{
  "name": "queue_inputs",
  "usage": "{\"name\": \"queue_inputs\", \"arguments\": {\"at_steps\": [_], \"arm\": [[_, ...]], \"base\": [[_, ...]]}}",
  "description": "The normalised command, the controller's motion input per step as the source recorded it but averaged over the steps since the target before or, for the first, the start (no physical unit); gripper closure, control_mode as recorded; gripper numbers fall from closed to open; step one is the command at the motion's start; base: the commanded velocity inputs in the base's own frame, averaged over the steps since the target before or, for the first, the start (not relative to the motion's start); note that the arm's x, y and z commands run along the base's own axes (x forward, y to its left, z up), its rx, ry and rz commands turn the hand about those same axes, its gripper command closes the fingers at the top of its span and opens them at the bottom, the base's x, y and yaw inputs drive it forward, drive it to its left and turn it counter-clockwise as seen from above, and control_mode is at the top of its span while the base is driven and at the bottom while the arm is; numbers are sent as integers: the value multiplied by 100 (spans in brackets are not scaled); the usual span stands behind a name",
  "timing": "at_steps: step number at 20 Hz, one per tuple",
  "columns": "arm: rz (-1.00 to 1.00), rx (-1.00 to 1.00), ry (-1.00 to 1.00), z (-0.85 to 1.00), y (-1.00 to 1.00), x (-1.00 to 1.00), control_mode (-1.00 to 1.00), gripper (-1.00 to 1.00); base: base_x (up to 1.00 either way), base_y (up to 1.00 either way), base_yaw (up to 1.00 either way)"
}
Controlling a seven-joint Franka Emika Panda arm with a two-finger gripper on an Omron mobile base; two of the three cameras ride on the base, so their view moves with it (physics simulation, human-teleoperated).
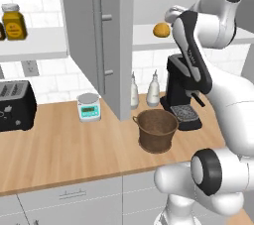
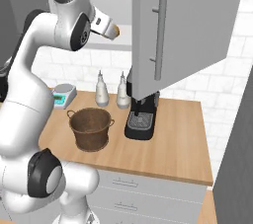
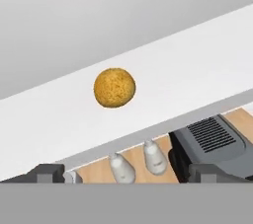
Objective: Open the cabinet, pick up the bread from the cabinet and place it in the basket. Then move the basket to the dining counter.
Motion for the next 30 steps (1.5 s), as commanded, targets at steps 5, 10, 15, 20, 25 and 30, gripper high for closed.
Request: {"name": "queue_inputs", "arguments": {"at_steps": [5,10,15,20,25,30], "arm": [[7,0,2,-13,-1,43,-100,-100],[15,-1,-1,-3,0,5,-100,-100],[1,-10,-15,-8,0,20,-100,-100],[0,-10,-2,-11,0,56,-100,-100],[4,-1,7,0,0,42,-100,-100],[5,0,3,-3,0,39,-100,-100]], "base": [[0,0,0],[0,0,0],[0,0,0],[0,0,0],[0,0,0],[0,0,0]]}}
